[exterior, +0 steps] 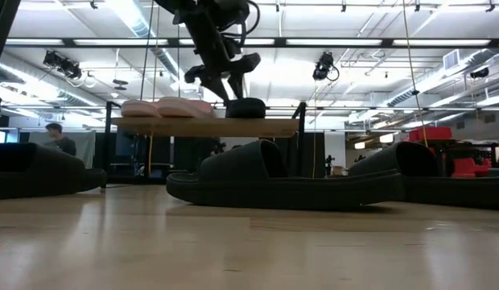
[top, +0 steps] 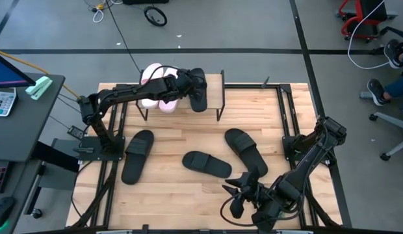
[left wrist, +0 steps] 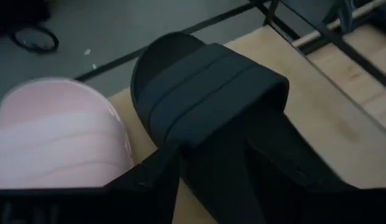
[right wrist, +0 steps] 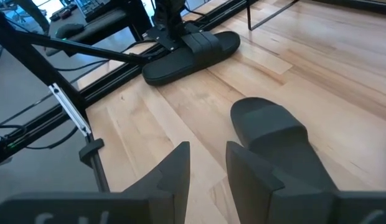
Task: Pick and place slides into the shelf
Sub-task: Put the black slide on the shelf
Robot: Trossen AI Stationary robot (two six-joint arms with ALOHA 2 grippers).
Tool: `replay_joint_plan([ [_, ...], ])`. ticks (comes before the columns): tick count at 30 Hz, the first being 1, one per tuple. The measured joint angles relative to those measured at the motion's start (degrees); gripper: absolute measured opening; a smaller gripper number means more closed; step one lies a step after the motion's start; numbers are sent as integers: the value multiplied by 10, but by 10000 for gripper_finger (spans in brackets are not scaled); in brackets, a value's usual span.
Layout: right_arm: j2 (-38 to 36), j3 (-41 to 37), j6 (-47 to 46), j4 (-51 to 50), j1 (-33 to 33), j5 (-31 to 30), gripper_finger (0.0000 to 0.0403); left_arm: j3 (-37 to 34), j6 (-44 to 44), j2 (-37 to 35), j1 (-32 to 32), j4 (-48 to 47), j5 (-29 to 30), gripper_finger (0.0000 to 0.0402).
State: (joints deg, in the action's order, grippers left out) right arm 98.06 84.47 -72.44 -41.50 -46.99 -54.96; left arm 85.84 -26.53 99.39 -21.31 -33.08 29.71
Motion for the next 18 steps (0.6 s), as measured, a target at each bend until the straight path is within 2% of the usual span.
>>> replay_joint_plan([
  [9,0,0,-11,0,-9,0,109,0,178,-5,6,-12,-1,173],
  [18,0,0,-9,-2,-22,0,109,0,429,-28,17,-63,0,173],
])
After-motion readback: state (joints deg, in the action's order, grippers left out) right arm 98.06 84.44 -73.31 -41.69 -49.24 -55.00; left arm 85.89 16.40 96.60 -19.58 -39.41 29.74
